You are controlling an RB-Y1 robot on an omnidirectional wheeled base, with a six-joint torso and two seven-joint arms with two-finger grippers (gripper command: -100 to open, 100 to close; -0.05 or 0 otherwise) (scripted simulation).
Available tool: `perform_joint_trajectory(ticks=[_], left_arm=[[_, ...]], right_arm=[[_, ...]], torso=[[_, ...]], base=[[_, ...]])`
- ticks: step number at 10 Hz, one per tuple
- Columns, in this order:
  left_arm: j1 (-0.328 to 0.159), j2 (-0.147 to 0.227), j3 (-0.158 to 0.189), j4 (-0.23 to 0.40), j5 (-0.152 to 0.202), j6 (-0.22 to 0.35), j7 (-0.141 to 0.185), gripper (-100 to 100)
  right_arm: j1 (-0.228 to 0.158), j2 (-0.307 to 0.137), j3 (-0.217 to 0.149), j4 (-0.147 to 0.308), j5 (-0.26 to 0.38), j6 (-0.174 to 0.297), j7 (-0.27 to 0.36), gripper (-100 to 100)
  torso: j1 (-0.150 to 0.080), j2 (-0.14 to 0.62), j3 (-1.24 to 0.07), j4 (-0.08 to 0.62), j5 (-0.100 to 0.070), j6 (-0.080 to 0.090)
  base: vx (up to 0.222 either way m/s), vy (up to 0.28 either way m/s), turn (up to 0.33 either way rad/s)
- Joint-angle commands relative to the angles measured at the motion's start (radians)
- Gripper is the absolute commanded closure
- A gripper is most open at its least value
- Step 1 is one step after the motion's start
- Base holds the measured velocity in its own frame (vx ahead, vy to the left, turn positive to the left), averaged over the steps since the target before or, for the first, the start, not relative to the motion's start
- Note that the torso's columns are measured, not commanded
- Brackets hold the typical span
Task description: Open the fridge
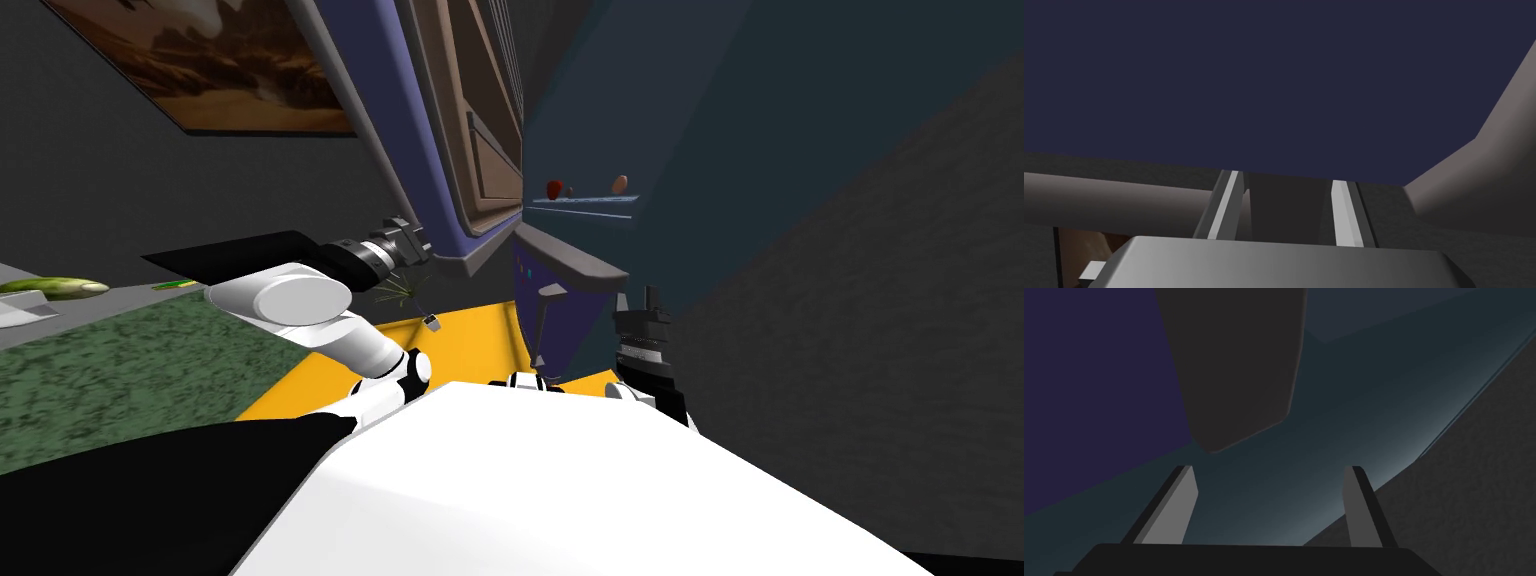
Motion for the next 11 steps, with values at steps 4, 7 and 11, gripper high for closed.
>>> perform_joint_trajectory(ticks=[4,7,11], left_arm=[[-0.014,-0.011,-0.025,0.014,0.051,-0.01,-0.01,100],[-0.023,-0.018,-0.042,0.023,0.085,-0.016,-0.017,100],[-0.032,-0.026,-0.058,0.032,0.119,-0.023,-0.024,100]], right_arm=[[0.018,0.001,-0.01,0.011,-0.002,0.003,0.002,0],[0.048,0.003,-0.023,0.026,-0.006,0.003,0.003,0],[0.081,0.01,-0.047,0.022,-0.016,-0.025,0.001,0]], torso=[[0.014,-0.016,-0.016,0.005,0.001,-0.004],[0.01,-0.022,-0.021,0.005,0.002,-0.015],[0.017,-0.033,-0.026,0.0,0.003,-0.028]], base=[[0.053,0.312,-0.109],[0.036,0.298,-0.09],[0.07,0.268,-0.088]])
